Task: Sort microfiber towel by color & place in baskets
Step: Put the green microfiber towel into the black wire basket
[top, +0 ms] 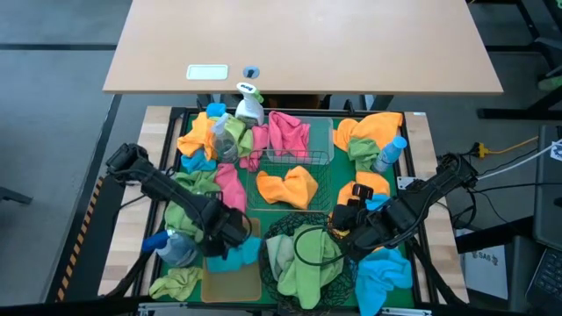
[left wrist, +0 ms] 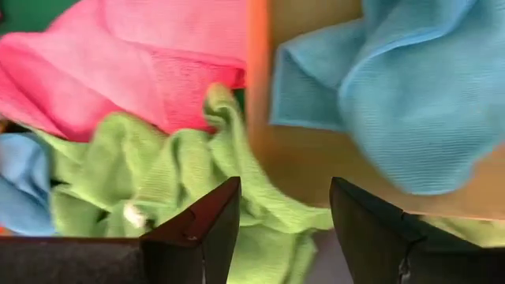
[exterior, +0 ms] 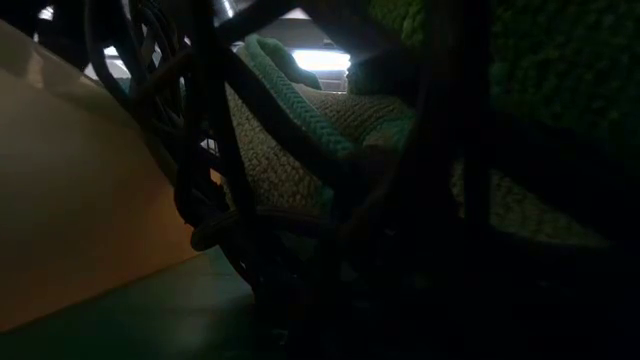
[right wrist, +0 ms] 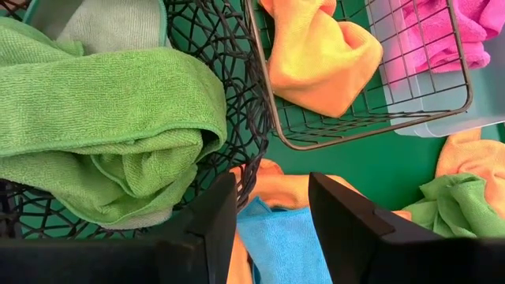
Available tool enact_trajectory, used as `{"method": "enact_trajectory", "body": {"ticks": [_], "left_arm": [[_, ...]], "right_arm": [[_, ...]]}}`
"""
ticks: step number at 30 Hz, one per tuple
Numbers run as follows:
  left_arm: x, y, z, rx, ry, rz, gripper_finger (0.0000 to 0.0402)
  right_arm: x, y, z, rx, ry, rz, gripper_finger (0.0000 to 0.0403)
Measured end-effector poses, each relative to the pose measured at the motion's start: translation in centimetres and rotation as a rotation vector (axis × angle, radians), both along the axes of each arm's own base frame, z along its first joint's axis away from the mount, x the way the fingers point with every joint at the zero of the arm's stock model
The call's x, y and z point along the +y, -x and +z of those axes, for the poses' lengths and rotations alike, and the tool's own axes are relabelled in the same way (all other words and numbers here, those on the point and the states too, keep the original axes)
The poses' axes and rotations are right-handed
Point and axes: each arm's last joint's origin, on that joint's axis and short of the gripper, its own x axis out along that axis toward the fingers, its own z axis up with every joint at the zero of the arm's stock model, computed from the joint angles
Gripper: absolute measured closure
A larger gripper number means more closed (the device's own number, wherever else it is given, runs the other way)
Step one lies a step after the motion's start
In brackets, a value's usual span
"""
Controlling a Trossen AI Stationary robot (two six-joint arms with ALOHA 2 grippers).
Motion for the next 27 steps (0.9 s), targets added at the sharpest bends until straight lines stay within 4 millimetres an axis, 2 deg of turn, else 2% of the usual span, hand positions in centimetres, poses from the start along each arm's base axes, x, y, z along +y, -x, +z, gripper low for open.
{"method": "enact_trajectory", "body": {"ticks": [14, 22, 27], "left_arm": [[3.7, 1.2, -4.3, 0.171, -0.111, -0.047, 0.0214], [4.9, 2.0, -6.2, 0.232, -0.128, -0.025, 0.0214], [4.9, 2.0, -6.2, 0.236, -0.124, -0.049, 0.0250]], "right_arm": [[0.0, 0.0, 0.0, 0.000, 0.000, 0.000, 0.0244], [0.0, 0.0, 0.0, 0.000, 0.000, 0.000, 0.0244], [0.0, 0.0, 0.0, -0.001, 0.001, 0.000, 0.0244]]}}
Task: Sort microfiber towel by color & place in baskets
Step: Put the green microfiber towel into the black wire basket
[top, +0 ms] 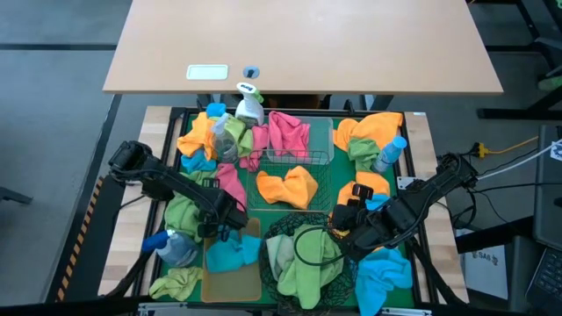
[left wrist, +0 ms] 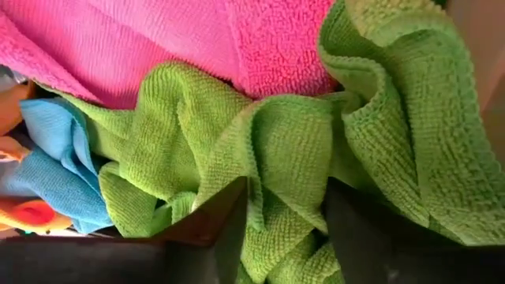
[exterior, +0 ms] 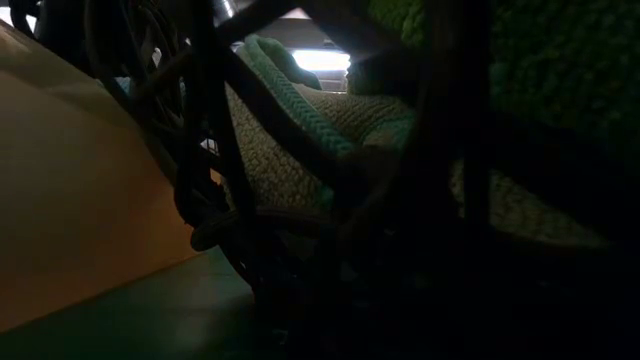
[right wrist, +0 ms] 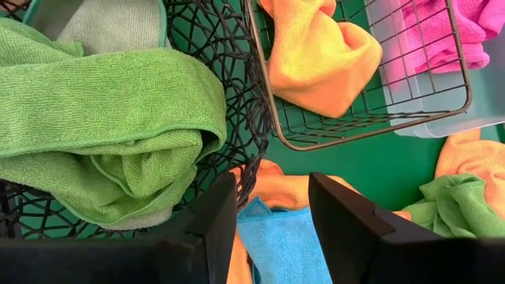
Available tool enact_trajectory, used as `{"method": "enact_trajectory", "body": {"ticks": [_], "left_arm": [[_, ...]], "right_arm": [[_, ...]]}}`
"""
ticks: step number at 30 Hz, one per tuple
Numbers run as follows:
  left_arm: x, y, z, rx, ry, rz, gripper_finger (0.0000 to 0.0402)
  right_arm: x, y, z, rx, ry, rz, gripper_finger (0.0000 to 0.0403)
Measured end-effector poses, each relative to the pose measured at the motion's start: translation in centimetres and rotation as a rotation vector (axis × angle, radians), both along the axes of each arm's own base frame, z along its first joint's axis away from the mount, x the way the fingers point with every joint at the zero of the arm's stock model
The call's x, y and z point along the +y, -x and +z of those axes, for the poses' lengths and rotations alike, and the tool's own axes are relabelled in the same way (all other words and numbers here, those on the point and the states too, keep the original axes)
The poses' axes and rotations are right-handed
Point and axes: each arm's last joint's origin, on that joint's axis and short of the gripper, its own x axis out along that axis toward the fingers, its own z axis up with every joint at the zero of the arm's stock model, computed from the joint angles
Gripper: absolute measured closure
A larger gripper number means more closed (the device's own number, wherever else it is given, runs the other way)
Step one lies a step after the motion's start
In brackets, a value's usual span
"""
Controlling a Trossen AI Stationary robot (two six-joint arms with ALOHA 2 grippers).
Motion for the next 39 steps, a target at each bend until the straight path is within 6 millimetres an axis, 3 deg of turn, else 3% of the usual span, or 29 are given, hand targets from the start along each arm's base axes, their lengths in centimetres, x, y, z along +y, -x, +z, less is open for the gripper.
{"method": "enact_trajectory", "body": {"ticks": [8, 15, 22, 39], "left_arm": [[0.0, 0.0, 0.0, -0.002, -0.008, -0.004, 0.0388], [0.1, 0.3, 1.6, 0.021, 0.018, -0.013, 0.0397], [-0.1, -0.3, 6.0, -0.164, 0.045, -0.001, 0.0399], [0.7, -0.1, 19.8, -0.734, 0.006, -0.008, 0.0401]], "right_arm": [[0.0, 0.0, 0.0, -0.001, 0.000, 0.000, 0.0244], [0.0, 0.0, 0.0, -0.002, 0.000, -0.001, 0.0244], [0.0, 0.0, 0.0, -0.003, 0.000, 0.000, 0.0244], [0.0, 0.0, 0.0, -0.004, 0.000, -0.001, 0.0244]]}}
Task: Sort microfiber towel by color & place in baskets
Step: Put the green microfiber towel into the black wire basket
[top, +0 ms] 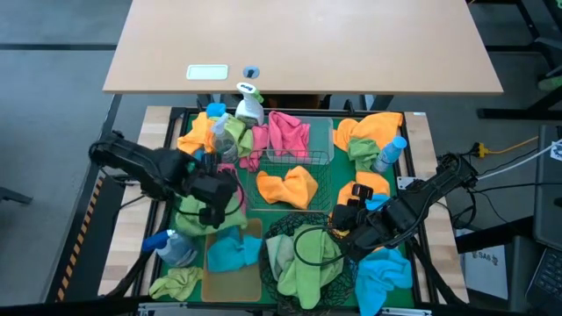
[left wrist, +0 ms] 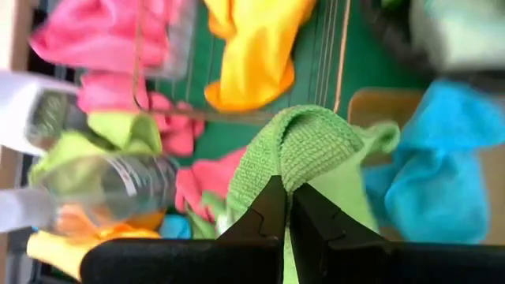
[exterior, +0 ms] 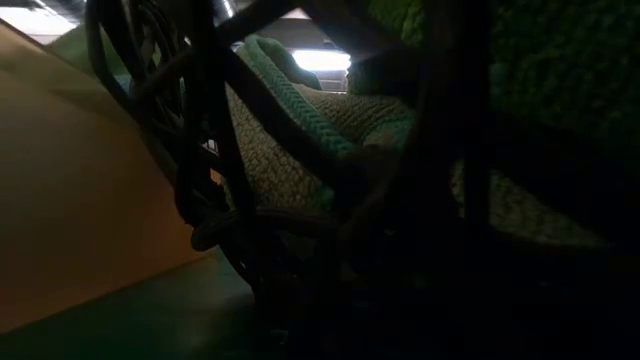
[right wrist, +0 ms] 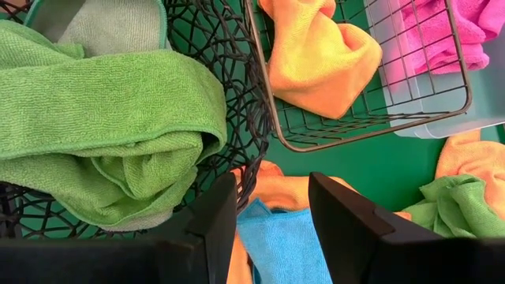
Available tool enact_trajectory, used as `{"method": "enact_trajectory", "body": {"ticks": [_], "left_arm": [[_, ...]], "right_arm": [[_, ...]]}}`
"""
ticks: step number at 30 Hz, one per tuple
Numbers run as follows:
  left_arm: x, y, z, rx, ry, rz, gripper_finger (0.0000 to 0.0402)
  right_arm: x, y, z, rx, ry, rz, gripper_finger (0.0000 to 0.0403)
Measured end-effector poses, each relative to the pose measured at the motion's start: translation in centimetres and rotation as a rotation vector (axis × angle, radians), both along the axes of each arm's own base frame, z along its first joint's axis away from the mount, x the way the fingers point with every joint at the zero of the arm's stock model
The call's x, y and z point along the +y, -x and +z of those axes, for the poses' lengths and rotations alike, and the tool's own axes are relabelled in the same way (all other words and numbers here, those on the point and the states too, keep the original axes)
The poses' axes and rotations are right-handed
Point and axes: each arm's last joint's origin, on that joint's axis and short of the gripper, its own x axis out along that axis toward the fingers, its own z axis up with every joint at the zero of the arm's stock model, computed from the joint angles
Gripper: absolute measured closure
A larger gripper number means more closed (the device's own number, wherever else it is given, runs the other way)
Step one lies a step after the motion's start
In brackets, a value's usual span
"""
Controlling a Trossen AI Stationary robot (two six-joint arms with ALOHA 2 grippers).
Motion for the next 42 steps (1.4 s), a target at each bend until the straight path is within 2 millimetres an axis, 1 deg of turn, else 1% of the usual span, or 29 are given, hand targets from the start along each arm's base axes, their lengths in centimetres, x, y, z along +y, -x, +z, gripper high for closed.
{"method": "enact_trajectory", "body": {"ticks": [9, 15, 18, 25, 28, 33, 35, 38, 42], "left_arm": [[0.8, 1.7, 6.6, -0.280, 0.029, 0.030, 0.0401], [1.4, 2.5, 10.0, -0.475, 0.031, 0.078, 0.0401], [1.3, 2.2, 11.2, -0.583, 0.062, 0.069, 0.0401], [0.1, 0.1, 13.4, -0.837, 0.133, -0.056, 0.0401], [-0.7, -1.4, 13.6, -0.889, 0.174, -0.146, 0.0401], [-2.2, -4.3, 12.8, -0.906, 0.252, -0.258, 0.0401], [-2.9, -5.5, 12.1, -0.887, 0.282, -0.295, 0.0401], [-3.9, -7.4, 10.5, -0.827, 0.307, -0.336, 0.0401], [-5.2, -9.6, 8.3, -0.757, 0.301, -0.350, 0.0401]], "right_arm": [[0.0, 0.0, 0.0, 0.000, 0.000, 0.000, 0.0244], [0.0, 0.0, 0.0, -0.002, -0.001, 0.000, 0.0244], [0.0, 0.0, 0.0, -0.002, -0.002, 0.000, 0.0244], [0.0, 0.0, 0.0, -0.003, -0.002, 0.000, 0.0244], [0.0, 0.0, 0.0, 0.001, -0.006, 0.002, 0.0244], [0.1, 0.1, -0.1, 0.041, -0.046, 0.019, 0.0244], [0.3, 0.3, -0.1, 0.063, -0.061, 0.043, 0.0244], [0.7, 0.7, -0.1, 0.079, -0.057, 0.069, 0.0244], [1.7, 2.1, -0.2, 0.119, -0.032, 0.105, 0.0244]]}}
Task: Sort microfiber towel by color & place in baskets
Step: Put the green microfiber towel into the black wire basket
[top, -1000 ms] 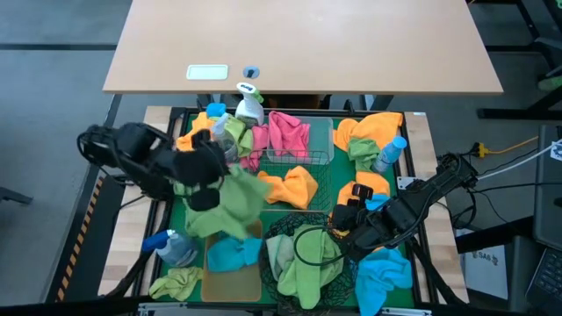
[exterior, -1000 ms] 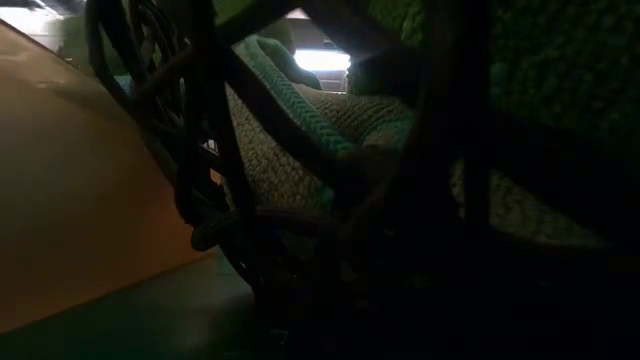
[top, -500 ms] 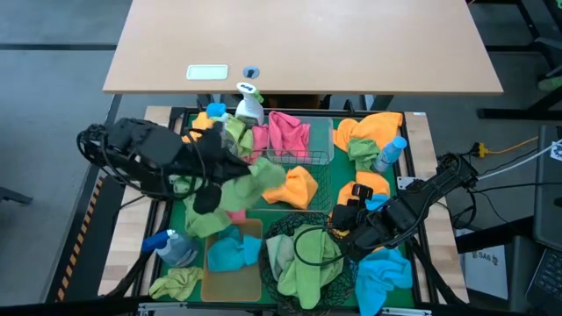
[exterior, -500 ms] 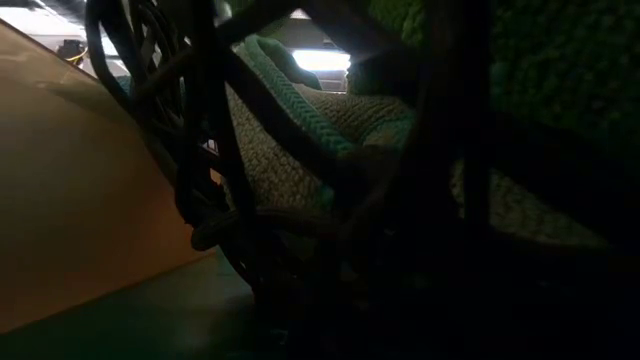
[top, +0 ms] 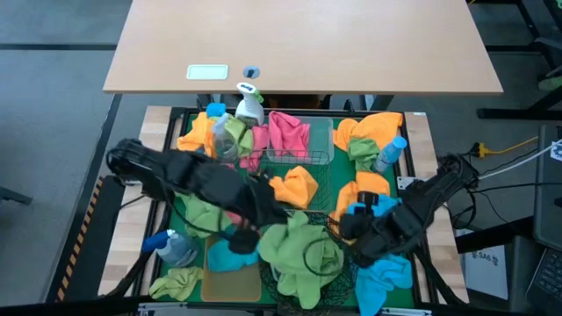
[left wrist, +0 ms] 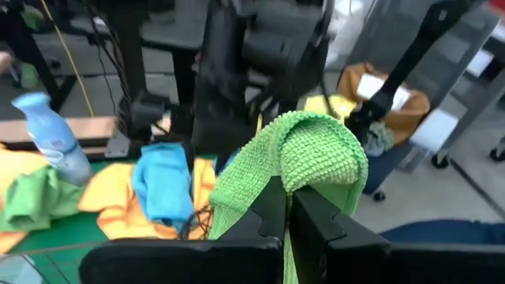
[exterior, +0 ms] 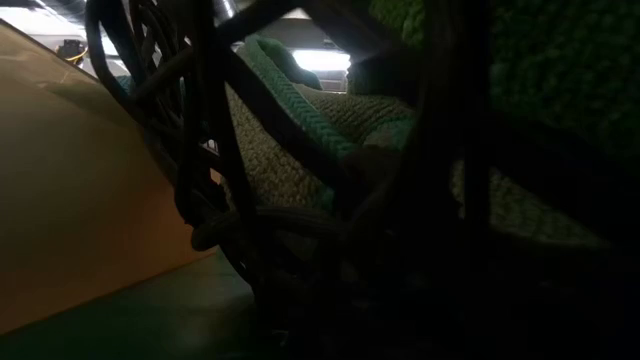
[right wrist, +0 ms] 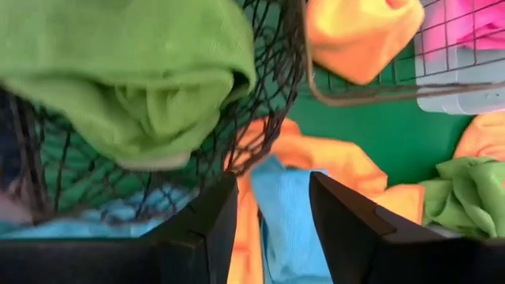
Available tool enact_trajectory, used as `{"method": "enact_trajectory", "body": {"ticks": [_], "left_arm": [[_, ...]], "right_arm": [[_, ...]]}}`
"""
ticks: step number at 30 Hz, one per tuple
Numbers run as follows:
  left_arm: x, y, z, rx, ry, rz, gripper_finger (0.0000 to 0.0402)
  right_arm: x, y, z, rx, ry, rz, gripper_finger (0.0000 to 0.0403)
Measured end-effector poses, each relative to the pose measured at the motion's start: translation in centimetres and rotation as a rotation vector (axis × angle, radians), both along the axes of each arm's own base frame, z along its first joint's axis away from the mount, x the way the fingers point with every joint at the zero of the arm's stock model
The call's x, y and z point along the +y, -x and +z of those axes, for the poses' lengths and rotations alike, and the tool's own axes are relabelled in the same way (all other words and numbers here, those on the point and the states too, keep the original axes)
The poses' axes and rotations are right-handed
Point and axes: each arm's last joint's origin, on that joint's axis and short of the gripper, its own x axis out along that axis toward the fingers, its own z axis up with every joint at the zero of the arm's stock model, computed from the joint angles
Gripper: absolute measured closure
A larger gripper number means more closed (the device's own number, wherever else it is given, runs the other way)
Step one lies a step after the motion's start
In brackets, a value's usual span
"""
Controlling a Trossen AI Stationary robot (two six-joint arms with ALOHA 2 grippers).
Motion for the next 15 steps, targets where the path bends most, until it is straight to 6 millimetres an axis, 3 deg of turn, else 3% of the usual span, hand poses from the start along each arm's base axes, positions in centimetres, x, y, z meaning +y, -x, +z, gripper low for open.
{"method": "enact_trajectory", "body": {"ticks": [6, 15], "left_arm": [[-2.3, -3.5, -4.3, 0.110, -0.046, -0.019, 0.0401], [-4.6, -8.5, -12.2, 0.294, -0.116, -0.032, 0.0397]], "right_arm": [[2.6, 2.3, 0.1, -0.008, -0.013, 0.074, 0.0244], [5.9, 5.5, 0.1, -0.079, -0.122, -0.031, 0.0244]]}}
